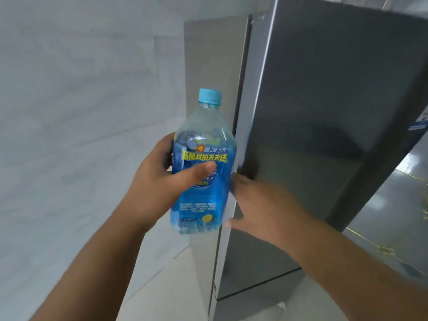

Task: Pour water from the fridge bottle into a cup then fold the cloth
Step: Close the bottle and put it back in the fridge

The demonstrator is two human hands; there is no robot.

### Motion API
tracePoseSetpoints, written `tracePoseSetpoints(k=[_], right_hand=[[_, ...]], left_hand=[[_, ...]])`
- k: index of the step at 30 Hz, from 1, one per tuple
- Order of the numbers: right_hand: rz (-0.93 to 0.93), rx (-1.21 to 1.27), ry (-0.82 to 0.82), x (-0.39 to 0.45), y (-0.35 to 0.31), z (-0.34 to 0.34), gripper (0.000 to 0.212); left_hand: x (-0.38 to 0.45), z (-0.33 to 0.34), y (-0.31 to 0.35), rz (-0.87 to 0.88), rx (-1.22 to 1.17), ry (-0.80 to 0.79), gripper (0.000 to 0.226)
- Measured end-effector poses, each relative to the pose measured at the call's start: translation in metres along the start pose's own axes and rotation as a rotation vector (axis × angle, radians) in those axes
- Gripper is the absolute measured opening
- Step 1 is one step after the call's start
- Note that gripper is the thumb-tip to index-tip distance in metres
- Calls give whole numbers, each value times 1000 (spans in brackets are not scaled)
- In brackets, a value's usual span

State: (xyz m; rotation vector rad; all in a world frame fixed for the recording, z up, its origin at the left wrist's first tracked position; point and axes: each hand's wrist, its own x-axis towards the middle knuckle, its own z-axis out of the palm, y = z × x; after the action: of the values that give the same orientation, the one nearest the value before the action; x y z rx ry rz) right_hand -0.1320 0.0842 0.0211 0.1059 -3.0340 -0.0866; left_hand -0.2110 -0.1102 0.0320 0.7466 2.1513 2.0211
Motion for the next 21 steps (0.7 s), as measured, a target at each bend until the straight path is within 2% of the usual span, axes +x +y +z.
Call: tracePoseSetpoints(k=[3,6,11,14,21], right_hand=[[-1,-318,18,9,-8,16,49],[-13,-318,3,16,-11,15,25],[-27,-302,45,17,-9,17,28],[25,-296,67,12,-10,22,24],[183,-211,149,16,-22,41,34]], left_hand=[[3,0,2,22,69,23,69],[3,4,2,29,99,43,69],[5,7,-3,38,64,41,68],[7,7,-10,38,68,-4,70],[18,-4,-21,19,34,-129,68]])
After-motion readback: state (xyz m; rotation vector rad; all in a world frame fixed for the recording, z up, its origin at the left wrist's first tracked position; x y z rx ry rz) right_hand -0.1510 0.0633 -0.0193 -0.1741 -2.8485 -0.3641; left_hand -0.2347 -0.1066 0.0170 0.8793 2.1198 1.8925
